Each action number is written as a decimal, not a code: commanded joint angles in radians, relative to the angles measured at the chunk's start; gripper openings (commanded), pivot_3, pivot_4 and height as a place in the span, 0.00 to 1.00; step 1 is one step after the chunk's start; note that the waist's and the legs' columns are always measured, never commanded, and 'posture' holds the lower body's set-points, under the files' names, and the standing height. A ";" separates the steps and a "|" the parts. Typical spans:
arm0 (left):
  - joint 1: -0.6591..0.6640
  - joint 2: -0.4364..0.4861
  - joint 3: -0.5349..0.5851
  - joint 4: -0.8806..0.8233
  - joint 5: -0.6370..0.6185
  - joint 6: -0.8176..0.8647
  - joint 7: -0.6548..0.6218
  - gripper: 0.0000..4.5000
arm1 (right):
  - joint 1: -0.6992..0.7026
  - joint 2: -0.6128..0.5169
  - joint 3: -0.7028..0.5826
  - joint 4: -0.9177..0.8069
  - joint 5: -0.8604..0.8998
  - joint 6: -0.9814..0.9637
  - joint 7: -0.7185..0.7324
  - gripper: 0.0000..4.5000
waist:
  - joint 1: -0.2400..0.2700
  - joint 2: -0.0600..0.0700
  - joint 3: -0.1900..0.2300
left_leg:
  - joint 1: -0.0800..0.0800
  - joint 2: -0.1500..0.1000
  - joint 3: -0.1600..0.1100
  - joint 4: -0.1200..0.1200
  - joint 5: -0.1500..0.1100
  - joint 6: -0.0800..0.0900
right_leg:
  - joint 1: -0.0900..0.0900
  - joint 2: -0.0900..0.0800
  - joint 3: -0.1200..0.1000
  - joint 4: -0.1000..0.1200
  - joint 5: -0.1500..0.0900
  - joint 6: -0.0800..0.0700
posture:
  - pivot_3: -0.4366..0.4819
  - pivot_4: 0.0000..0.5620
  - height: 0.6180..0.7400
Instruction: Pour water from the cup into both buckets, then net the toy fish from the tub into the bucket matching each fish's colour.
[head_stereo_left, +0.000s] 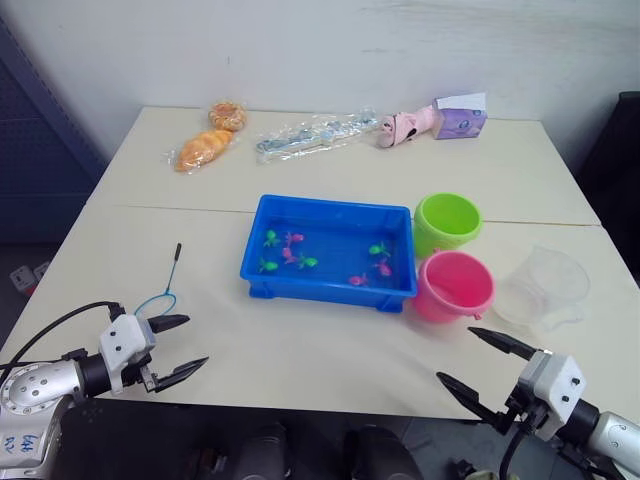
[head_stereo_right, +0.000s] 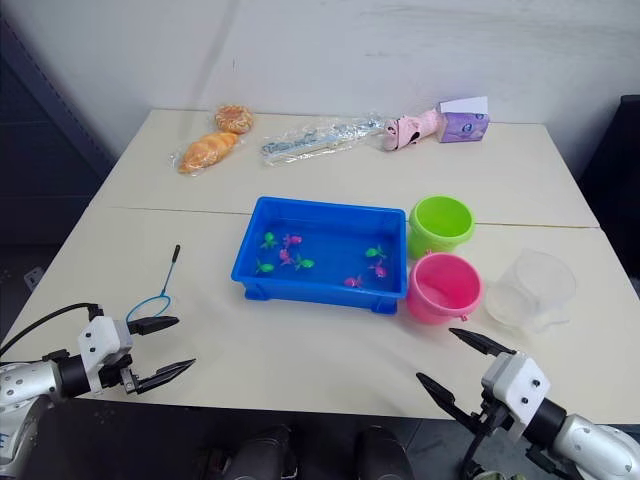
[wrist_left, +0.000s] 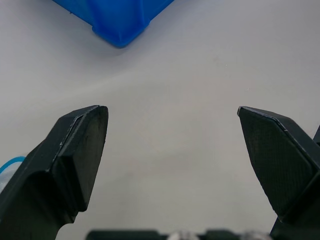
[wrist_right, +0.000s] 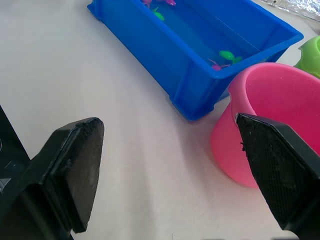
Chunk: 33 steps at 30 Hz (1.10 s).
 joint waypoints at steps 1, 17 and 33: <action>0.013 0.014 0.008 -0.070 -0.071 0.027 -0.047 0.99 | 0.005 0.010 -0.047 -0.036 0.026 0.015 -0.037 1.00 | 0.000 0.000 0.000 | 0.000 0.000 0.000 0.000 0.000 0.000 | 0.000 0.000 0.000 0.000 0.000 0.000 | 0.48 0.27 1.00; -0.409 -0.082 -0.265 -0.398 -0.356 0.447 -0.042 0.99 | 0.243 0.415 -0.218 -0.170 0.058 0.146 -0.440 1.00 | -0.008 0.007 -0.003 | 0.001 0.001 -0.001 0.001 0.001 -0.002 | 0.001 0.001 0.001 0.002 0.000 0.000 | 0.48 0.27 1.00; -0.485 -0.139 -0.306 -0.378 -0.323 0.470 -0.013 0.99 | -0.289 0.417 -0.224 0.058 -0.094 0.408 -0.887 1.00 | -0.020 0.009 -0.004 | 0.000 -0.001 0.000 0.002 0.006 -0.009 | -0.002 0.002 0.003 0.008 0.000 0.000 | 0.48 0.27 1.00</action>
